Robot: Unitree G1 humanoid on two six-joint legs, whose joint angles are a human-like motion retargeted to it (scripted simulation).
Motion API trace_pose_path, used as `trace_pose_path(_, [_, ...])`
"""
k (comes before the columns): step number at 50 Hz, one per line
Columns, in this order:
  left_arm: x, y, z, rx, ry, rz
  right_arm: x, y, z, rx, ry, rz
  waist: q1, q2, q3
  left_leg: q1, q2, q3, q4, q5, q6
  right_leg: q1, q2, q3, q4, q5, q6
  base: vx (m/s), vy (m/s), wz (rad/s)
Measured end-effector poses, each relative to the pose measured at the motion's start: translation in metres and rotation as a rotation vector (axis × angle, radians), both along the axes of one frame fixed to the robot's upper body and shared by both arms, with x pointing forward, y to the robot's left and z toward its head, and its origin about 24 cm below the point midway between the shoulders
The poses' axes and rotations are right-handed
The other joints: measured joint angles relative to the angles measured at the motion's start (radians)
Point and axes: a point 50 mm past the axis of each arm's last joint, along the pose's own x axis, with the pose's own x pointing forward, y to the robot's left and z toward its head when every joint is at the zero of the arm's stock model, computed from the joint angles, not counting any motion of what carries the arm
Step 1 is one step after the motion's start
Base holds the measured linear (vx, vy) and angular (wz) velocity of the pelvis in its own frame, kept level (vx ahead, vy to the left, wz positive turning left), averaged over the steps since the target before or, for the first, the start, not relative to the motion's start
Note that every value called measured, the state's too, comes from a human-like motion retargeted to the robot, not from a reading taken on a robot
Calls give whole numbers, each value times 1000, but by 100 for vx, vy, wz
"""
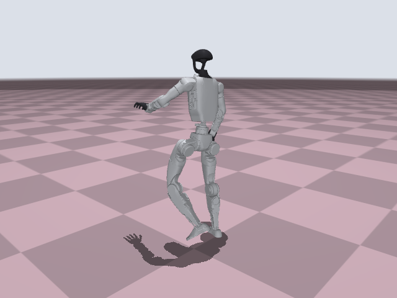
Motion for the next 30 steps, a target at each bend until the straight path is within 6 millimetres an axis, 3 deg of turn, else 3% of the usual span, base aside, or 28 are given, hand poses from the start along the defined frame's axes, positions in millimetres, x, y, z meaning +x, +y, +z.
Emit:
trace_pose_path(3, [3, -3, 47, -91, -158, -38, 25, 3, 10, -35, -24, 54, 38, -7, 3, -76, 35, 67, 61, -39, 17, 39, -15, 12, 0, -25, 2, 42, 0, -25])
trace_pose_path(5, [2, 1, 84, -56, -304, -29, 43, 5, 18, -59, -51, 81, 60, -11, 5, -123, 50, 98, 61, -52, 15, 58, -20, 22, 2, -37, 8, 41, 2, -35])
trace_pose_path(10, [-11, 1, 165, -54, -624, -41, 76, 16, 38, -20, -153, 82, 108, -20, 8, -189, 64, 136, -121, -37, -9, 94, -28, 46, 13, -68, 29, 42, 5, -34])
trace_pose_path(14, [-22, 3, 211, -55, -797, -31, 94, 29, 51, 38, -215, 102, 136, -25, 10, -131, 60, 173, -513, 16, -3, 116, -26, 68, 28, -95, 46, 45, 11, -42])
trace_pose_path(17, [-27, 2, 229, -59, -862, -32, 97, 39, 53, 73, -225, 149, 151, -19, 12, -24, 42, 180, -877, 75, -20, 145, -11, 85, 42, -118, 56, 51, 19, -52])
trace_pose_path(21, [-21, -2, 229, -55, -834, -39, 81, 46, 39, 91, -160, 210, 147, -7, 0, 83, 57, 177, -1092, 191, -45, 197, 22, 101, 72, -133, 40, 55, 25, -30])
trace_pose_path(24, [-7, -6, 210, -52, -738, -37, 57, 44, 22, 75, -85, 212, 127, -17, 1, 143, 62, 164, -1099, 217, -35, 210, 28, 111, 160, -107, 6, 55, 28, 11])
trace_pose_path(27, [16, -7, 165, -26, -539, -6, 27, 41, 3, 66, -1, 188, 101, -26, 18, 205, 71, 143, -1071, 154, -37, 165, 34, 107, 359, -40, -67, 51, 27, 33])
trace_pose_path(30, [38, -1, 97, 62, -232, 82, -4, 42, -13, 93, 87, 170, 78, -32, 31, 247, 84, 126, -1059, 111, -50, 46, 23, 56, 626, -35, -168, 43, 23, 34])
